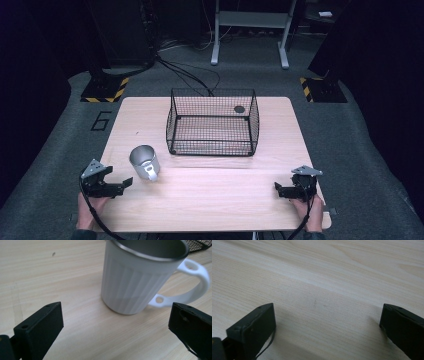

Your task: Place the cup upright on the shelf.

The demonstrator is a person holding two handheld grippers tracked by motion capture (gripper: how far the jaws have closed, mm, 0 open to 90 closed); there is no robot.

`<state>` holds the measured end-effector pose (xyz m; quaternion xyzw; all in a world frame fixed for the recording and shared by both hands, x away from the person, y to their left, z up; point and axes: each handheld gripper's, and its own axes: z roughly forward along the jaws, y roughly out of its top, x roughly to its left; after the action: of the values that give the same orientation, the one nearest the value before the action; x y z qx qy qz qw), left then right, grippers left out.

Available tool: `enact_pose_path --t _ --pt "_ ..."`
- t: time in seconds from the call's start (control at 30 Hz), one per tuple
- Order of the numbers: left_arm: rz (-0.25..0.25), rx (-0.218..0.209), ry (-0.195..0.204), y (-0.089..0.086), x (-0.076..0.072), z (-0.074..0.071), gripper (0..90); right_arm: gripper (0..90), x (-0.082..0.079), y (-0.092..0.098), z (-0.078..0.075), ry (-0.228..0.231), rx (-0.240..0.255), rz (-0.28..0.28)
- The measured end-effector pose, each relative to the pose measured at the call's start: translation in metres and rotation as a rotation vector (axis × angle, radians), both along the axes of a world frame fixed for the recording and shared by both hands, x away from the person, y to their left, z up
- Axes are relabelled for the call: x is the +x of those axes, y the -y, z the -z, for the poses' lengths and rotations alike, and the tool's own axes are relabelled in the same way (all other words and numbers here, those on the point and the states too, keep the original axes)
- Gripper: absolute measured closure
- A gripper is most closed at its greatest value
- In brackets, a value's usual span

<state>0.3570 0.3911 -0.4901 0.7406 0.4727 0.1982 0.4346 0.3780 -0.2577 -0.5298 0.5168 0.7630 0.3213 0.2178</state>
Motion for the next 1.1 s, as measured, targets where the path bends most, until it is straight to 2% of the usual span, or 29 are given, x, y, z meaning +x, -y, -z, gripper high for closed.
enact_pose_path --t 0.17,0.33,0.47,0.7,0.83,1.1 --pt "0.02 -0.002 0.026 0.003 0.005 -0.014 0.0 0.0 0.0 0.0 0.0 0.0 0.0 -0.001" --pt "0.054 -0.023 0.065 0.008 0.013 -0.029 0.0 0.1 0.0 0.0 0.0 -0.001 -0.001 -0.003" --pt "0.077 -0.022 0.075 0.013 0.019 -0.037 0.0 0.1 0.0 0.0 0.0 -0.001 -0.001 -0.003" --pt "0.111 -0.008 0.078 0.022 0.031 -0.04 0.0 0.8 0.0 0.0 0.0 0.005 0.007 0.005" --pt "0.127 -0.027 0.076 0.028 0.038 -0.039 0.0 0.8 0.0 0.0 0.0 0.005 0.007 0.004" --pt "0.155 -0.021 0.06 0.037 0.051 -0.036 0.0 0.8 0.0 0.0 0.0 0.005 0.007 0.005"
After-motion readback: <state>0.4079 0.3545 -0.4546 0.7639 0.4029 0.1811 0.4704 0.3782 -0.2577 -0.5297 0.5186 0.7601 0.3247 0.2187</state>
